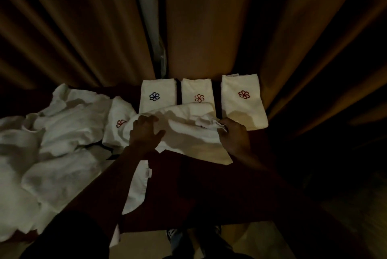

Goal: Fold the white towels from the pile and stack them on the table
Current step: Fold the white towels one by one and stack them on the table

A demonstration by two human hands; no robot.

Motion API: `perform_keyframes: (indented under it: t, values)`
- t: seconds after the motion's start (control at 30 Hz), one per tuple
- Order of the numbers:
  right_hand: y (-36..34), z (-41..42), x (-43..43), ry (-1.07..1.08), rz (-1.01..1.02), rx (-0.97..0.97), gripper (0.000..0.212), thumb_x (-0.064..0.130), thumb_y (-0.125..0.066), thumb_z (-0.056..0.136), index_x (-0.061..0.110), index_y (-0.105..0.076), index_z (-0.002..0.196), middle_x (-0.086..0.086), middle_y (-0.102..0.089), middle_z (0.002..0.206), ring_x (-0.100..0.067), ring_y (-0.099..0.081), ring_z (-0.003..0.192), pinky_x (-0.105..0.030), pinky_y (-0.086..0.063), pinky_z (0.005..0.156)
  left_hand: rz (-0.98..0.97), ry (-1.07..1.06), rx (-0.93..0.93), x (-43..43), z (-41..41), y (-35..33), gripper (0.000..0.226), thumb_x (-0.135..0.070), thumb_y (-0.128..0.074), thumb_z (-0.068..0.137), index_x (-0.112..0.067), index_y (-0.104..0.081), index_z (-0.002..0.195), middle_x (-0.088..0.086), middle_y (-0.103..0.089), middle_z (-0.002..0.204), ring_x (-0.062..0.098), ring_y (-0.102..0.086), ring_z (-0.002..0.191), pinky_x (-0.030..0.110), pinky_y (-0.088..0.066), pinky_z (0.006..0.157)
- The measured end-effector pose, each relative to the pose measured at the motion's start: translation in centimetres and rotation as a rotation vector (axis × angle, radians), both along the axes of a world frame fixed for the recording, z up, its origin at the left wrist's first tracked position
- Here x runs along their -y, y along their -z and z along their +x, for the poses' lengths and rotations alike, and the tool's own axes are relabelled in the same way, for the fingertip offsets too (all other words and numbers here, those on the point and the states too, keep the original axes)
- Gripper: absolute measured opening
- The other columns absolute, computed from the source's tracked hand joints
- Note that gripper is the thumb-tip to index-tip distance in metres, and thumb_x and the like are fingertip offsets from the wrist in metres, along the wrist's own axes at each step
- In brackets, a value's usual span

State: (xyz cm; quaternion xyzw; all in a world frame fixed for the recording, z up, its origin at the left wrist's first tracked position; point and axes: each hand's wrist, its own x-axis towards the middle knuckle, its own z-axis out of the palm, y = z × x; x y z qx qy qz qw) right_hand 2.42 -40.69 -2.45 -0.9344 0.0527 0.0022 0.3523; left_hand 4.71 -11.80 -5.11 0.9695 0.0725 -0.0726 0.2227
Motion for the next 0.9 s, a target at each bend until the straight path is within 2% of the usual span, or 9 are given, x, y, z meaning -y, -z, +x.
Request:
perform_keyframes:
  t: [0.1, 0.2, 0.3, 0.37, 0.47, 0.63, 0.73, 0.8, 0.9]
  values:
    - [0.5, 0.4, -0.1, 0.05, -0.019, -0.02, 0.021, 0.018, -0.062, 0.094, 0.018, -0.07, 0.113, -0.003, -0.073, 0.109, -0.026, -0.066, 0.101, -0.027, -0.045, 0.08, 0.098, -0.064, -0.05, -2.4, 0.1, 1.2, 0.083, -0.04, -0.074, 0.083, -0.017, -0.032, 0.151, 0.017, -0.03, 0.151, 0.041, -0.028, 0.139, 0.059, -0.036, 0.107]
    - [0.9, 0.7, 0.0, 0.079, -0.019, -0.062, 0.026, 0.019, -0.06, 0.095, 0.014, -0.068, 0.12, -0.006, -0.071, 0.114, -0.026, -0.064, 0.106, -0.024, -0.04, 0.084, 0.115, -0.091, -0.175, -4.5, 0.6, 2.3, 0.099, -0.032, -0.072, 0.085, -0.02, -0.007, 0.158, 0.013, -0.011, 0.163, 0.039, -0.01, 0.149, 0.062, -0.025, 0.115]
    - [1.4, 1.0, 0.3, 0.081, -0.002, -0.132, 0.03, 0.027, -0.055, 0.095, 0.013, -0.066, 0.119, -0.008, -0.07, 0.114, -0.028, -0.063, 0.105, -0.024, -0.038, 0.084, 0.123, -0.043, -0.274, -5.5, 0.8, 2.6, 0.099, -0.033, -0.069, 0.088, -0.022, 0.0, 0.158, 0.014, -0.02, 0.161, 0.036, -0.018, 0.148, 0.062, -0.018, 0.116]
    - [1.6, 1.1, 0.2, 0.068, -0.004, -0.162, 0.035, 0.032, -0.051, 0.095, 0.012, -0.066, 0.119, -0.009, -0.069, 0.114, -0.029, -0.064, 0.106, -0.027, -0.04, 0.086, 0.196, 0.007, -0.338, -5.6, 0.8, 2.6, 0.088, -0.041, -0.062, 0.093, -0.023, -0.005, 0.158, 0.014, -0.031, 0.156, 0.034, -0.028, 0.144, 0.06, -0.016, 0.116]
    - [1.6, 1.0, 0.0, 0.091, -0.011, -0.166, 0.046, 0.04, -0.043, 0.09, 0.011, -0.066, 0.116, -0.01, -0.069, 0.112, -0.031, -0.064, 0.103, -0.027, -0.04, 0.085, 0.252, 0.03, -0.388, -5.2, 0.9, 2.6, 0.066, -0.05, -0.051, 0.097, -0.017, -0.029, 0.15, 0.015, -0.046, 0.144, 0.034, -0.044, 0.132, 0.049, -0.031, 0.111]
    - [1.1, 0.4, 0.2, 0.129, 0.029, -0.165, 0.032, 0.029, -0.054, 0.094, 0.01, -0.063, 0.118, -0.011, -0.068, 0.113, -0.031, -0.063, 0.107, -0.035, -0.046, 0.092, -0.052, -0.111, -0.156, -4.3, -0.1, 1.0, 0.052, -0.046, -0.054, 0.093, 0.001, -0.057, 0.116, 0.023, -0.063, 0.115, 0.041, -0.059, 0.109, 0.042, -0.046, 0.088]
    - [0.7, 0.2, 0.5, 0.159, 0.035, -0.158, 0.027, 0.018, -0.061, 0.094, 0.013, -0.064, 0.12, -0.007, -0.068, 0.116, -0.026, -0.063, 0.109, -0.029, -0.045, 0.091, -0.151, -0.142, -0.027, -4.1, -0.6, -0.3, 0.044, -0.039, -0.06, 0.093, 0.004, -0.057, 0.102, 0.027, -0.063, 0.105, 0.044, -0.061, 0.102, 0.042, -0.045, 0.081]
    - [0.4, 0.1, 0.7, 0.176, 0.043, -0.139, 0.026, 0.018, -0.061, 0.093, 0.016, -0.064, 0.119, -0.004, -0.069, 0.116, -0.024, -0.063, 0.108, -0.026, -0.044, 0.089, -0.153, -0.143, -0.037, -4.5, -0.5, -1.1, 0.032, -0.026, -0.061, 0.096, 0.002, -0.052, 0.109, 0.028, -0.061, 0.109, 0.045, -0.059, 0.104, 0.042, -0.043, 0.081]
    - [-0.7, -0.1, 1.3, 0.183, 0.074, -0.106, 0.024, 0.015, -0.061, 0.092, 0.017, -0.065, 0.116, -0.005, -0.069, 0.115, -0.024, -0.063, 0.108, -0.027, -0.047, 0.089, -0.151, -0.162, 0.01, -5.3, -1.0, -2.6, 0.038, -0.027, -0.061, 0.096, 0.002, -0.049, 0.119, 0.027, -0.063, 0.108, 0.046, -0.061, 0.102, 0.043, -0.046, 0.08]
